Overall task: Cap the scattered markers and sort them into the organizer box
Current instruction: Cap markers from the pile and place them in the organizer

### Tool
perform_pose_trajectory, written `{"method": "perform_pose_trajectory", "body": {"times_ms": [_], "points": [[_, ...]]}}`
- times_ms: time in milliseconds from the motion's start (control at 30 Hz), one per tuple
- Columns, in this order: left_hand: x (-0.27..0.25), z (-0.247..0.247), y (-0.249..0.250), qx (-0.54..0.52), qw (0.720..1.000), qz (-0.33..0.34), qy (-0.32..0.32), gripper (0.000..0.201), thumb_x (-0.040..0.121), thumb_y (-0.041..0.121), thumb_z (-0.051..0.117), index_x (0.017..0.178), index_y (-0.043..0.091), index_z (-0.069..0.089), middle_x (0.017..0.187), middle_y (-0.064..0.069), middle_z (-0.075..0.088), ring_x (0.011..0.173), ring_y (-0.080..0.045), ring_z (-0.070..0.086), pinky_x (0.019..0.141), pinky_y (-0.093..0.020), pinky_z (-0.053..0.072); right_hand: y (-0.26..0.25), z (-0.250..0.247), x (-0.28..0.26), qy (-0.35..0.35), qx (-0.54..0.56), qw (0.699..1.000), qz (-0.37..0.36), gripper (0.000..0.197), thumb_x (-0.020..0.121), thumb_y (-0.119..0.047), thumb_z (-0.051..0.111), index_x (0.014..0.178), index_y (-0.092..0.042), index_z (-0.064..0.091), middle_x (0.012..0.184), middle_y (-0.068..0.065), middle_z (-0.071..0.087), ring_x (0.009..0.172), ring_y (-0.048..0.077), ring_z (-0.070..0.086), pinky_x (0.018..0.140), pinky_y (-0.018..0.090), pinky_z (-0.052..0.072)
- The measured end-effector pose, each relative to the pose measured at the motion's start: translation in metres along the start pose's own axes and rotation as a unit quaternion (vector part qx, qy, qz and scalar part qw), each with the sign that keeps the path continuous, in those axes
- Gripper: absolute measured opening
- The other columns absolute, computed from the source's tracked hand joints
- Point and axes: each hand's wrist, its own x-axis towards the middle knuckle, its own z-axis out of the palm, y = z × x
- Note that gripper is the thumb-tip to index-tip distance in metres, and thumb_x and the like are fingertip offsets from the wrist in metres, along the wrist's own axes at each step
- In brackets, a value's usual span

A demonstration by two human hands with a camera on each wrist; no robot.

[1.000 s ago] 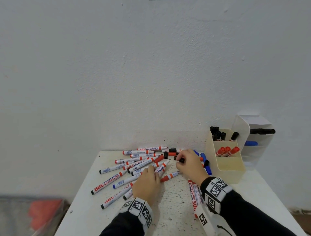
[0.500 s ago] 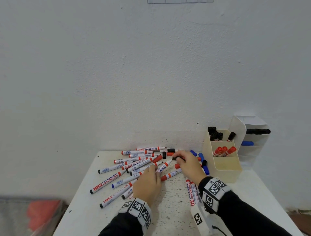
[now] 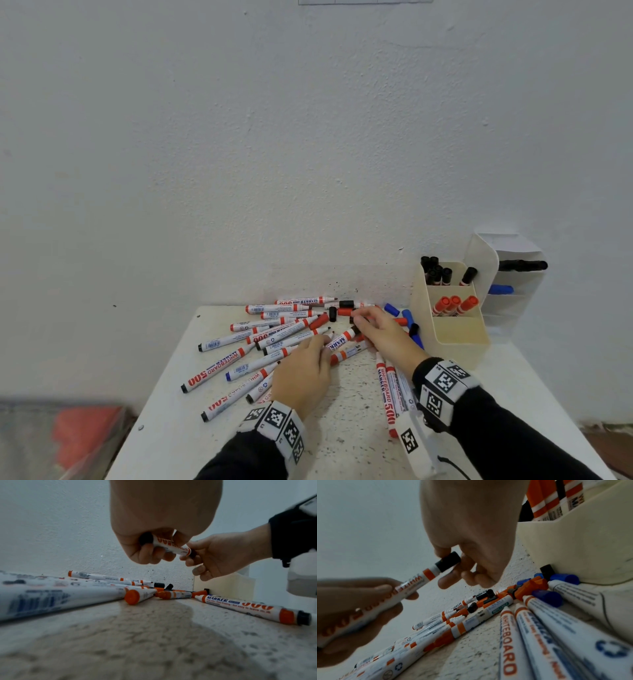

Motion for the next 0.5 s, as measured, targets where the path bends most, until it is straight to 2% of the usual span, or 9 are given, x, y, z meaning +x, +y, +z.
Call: {"method": "perform_pose_trajectory", "body": {"times_ms": [67,133,233,300,333,400,500], "points": [[0.000,-0.001,0.006,-0.011,1.000,0.017,0.002,0.032,0.100,0.037,0.029,0.125,0.027,0.046,0.112,0.011,0.059,0.087,-0.003,0.052,0.064,-0.014,0.039,0.000,-0.001,0.002,0.016,-0.004,0.999,0.028,0.033,0.098,-0.038,0.037,0.104,-0.012,0.057,0.068,-0.002,0.057,0.055,0.001,0.053,0.058,0.018,0.038],[0.000,0.000,0.014,-0.002,0.999,0.039,0.002,0.034,0.098,0.043,0.032,0.122,0.026,0.049,0.108,0.011,0.061,0.084,-0.001,0.049,0.062,-0.012,0.036,0.005,-0.002,0.008,0.053,-0.073,0.995,0.042,0.042,0.098,-0.040,0.035,0.089,-0.010,0.061,0.069,0.005,0.053,0.064,0.012,0.051,0.062,0.026,0.036],[0.003,0.002,0.024,0.003,0.999,0.044,-0.010,0.034,0.098,0.045,0.032,0.112,0.024,0.055,0.095,0.006,0.065,0.082,-0.009,0.057,0.066,-0.022,0.043,0.009,-0.004,0.014,0.087,-0.120,0.988,0.042,0.036,0.098,-0.028,0.033,0.073,-0.010,0.051,0.068,0.008,0.047,0.061,0.014,0.044,0.057,0.028,0.033],[0.007,0.004,0.027,-0.039,0.998,0.034,-0.046,0.032,0.099,0.040,0.032,0.098,0.021,0.058,0.081,-0.001,0.063,0.073,-0.016,0.058,0.066,-0.030,0.048,0.009,-0.006,0.012,0.100,-0.081,0.991,0.032,0.033,0.097,-0.022,0.035,0.070,-0.010,0.047,0.068,0.011,0.044,0.062,0.017,0.042,0.057,0.030,0.031],[0.009,0.003,0.028,-0.080,0.994,0.025,-0.066,0.032,0.099,0.038,0.033,0.094,0.020,0.059,0.076,-0.002,0.061,0.067,-0.017,0.055,0.065,-0.030,0.047,0.007,-0.008,0.010,0.106,-0.058,0.992,0.024,0.032,0.097,-0.020,0.035,0.067,-0.010,0.045,0.067,0.012,0.041,0.063,0.018,0.040,0.058,0.031,0.029],[0.012,0.000,0.032,-0.156,0.982,0.007,-0.105,0.031,0.099,0.035,0.036,0.091,0.021,0.062,0.069,0.001,0.056,0.058,-0.013,0.047,0.059,-0.026,0.041,0.007,-0.009,0.005,0.114,-0.024,0.993,0.015,0.034,0.096,-0.017,0.036,0.062,-0.014,0.039,0.062,0.009,0.036,0.059,0.017,0.035,0.057,0.030,0.026],[0.015,-0.004,0.036,-0.209,0.968,-0.009,-0.139,0.031,0.099,0.036,0.036,0.088,0.022,0.061,0.057,0.005,0.043,0.042,-0.004,0.035,0.046,-0.018,0.032,0.010,-0.011,0.000,0.121,0.001,0.993,0.012,0.036,0.096,-0.015,0.035,0.060,-0.016,0.038,0.056,0.003,0.033,0.054,0.014,0.032,0.053,0.030,0.026]]}}
